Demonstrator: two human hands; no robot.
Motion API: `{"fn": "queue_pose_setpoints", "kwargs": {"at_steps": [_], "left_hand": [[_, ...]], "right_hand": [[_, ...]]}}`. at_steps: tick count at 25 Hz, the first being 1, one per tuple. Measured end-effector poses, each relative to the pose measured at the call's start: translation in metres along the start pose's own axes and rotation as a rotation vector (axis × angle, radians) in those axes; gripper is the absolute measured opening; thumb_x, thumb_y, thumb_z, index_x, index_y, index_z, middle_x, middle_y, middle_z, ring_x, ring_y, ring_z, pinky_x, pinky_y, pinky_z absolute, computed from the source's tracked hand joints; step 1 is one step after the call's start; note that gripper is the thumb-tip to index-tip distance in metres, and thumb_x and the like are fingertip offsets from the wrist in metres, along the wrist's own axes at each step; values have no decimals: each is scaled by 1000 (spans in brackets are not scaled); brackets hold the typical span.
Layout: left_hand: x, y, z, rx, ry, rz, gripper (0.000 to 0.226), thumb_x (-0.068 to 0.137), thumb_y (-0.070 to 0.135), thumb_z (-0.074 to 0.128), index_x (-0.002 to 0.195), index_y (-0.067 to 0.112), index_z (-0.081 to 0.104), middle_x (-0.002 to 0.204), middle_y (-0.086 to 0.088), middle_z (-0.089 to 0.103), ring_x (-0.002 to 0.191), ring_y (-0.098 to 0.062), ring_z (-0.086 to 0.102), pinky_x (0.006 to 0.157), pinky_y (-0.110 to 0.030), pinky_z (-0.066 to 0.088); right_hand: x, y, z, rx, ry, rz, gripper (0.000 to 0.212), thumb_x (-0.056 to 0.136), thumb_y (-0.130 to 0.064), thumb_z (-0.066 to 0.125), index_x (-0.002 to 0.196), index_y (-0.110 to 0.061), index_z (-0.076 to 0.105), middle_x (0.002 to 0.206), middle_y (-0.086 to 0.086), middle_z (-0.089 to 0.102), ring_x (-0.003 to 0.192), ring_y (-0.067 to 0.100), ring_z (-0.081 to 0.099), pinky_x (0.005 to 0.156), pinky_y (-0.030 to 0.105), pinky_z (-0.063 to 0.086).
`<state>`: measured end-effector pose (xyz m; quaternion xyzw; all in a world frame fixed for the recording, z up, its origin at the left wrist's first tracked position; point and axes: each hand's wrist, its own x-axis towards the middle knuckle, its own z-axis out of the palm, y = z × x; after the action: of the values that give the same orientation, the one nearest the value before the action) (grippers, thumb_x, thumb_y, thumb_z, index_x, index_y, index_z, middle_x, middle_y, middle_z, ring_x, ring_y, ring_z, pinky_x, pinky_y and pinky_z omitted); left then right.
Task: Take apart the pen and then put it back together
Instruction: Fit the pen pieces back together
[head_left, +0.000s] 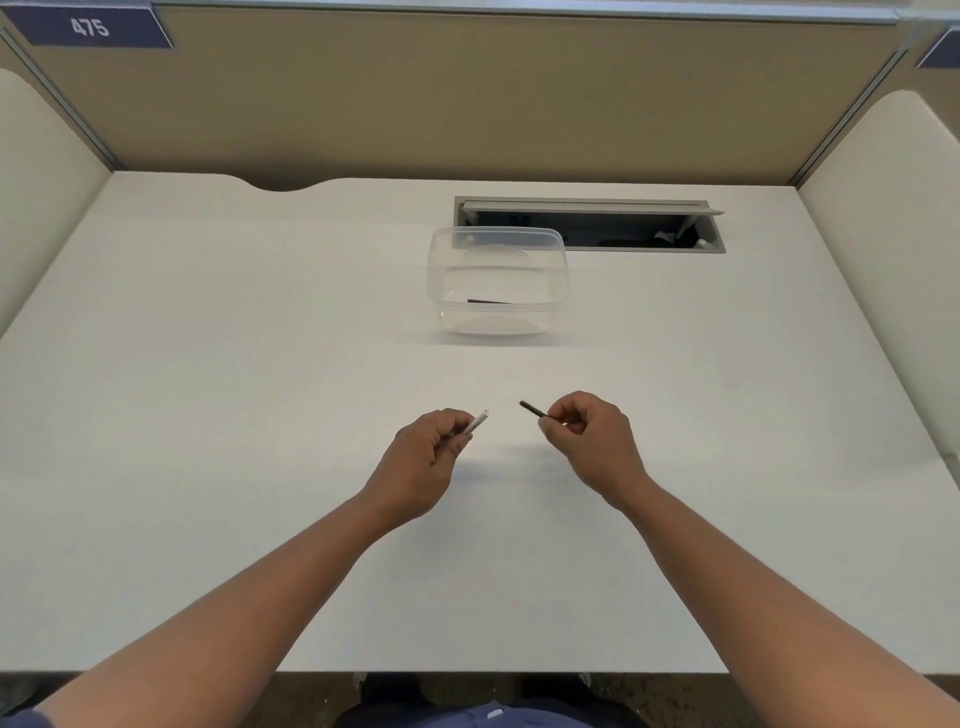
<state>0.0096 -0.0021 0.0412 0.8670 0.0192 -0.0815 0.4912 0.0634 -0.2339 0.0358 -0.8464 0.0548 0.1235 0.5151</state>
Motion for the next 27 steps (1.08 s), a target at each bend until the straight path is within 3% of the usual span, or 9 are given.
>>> {"fn": "queue_pose_setpoints", "kwargs": {"at_steps": [5,11,15,22,27], "left_hand": [[0,-3,2,2,0,8,14,102,18,53,101,27,65,92,3,64,80,-18,53,72,-29,44],[0,-1,-1,17,3,39,16,102,16,53,104,25,66,95,-1,66,87,-23,57,79,-41,49],[-1,-1,-2,51,3,63,19,102,15,53,108,26,66,98,3,65,89,-18,57,80,-35,49],[0,-9,-2,128,0,122,22,102,13,51,114,23,66,96,9,62,90,-8,54,77,-18,42],[1,-12,-2,201,-19,191,26,102,12,50,120,20,67,96,9,59,91,-10,53,79,-23,44]], "right_hand": [[-10,-27,-4,53,-131,-168,9,90,-15,73,93,-23,75,72,-27,66,65,-1,55,64,10,43],[-10,-31,-3,25,-140,-191,11,92,-17,72,95,-26,77,74,-31,66,69,-1,57,68,15,42],[-9,-29,-1,9,-132,-198,12,91,-17,72,93,-28,77,77,-30,67,72,3,57,69,18,43],[-10,-31,-4,-211,-115,-381,14,92,-8,69,97,-19,76,84,-17,65,73,-2,57,67,7,40],[-7,-28,-4,-400,-131,-536,16,93,-6,65,99,-17,75,89,-11,65,82,12,56,72,19,39]]}}
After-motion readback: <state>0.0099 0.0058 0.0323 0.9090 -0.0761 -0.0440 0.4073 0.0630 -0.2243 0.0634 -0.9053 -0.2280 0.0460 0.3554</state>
